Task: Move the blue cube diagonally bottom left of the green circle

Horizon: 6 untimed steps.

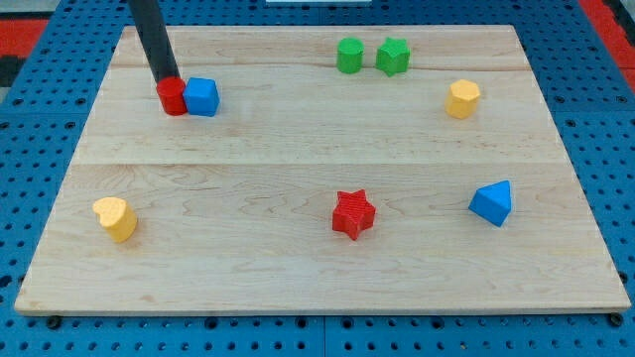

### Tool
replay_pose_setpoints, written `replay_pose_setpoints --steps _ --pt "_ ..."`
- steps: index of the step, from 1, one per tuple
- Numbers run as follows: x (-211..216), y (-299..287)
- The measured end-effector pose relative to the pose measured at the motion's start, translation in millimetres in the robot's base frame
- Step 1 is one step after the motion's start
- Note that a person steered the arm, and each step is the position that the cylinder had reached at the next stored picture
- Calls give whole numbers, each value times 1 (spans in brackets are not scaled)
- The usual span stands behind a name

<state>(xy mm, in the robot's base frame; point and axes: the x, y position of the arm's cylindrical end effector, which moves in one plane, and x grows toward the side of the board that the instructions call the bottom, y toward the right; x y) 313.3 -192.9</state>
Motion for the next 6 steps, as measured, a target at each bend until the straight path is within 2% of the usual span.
replay_pose_setpoints --steps 2,3,5,6 --pt "82 17" --pt "73 32" --pt "10 17" --pt "-26 44"
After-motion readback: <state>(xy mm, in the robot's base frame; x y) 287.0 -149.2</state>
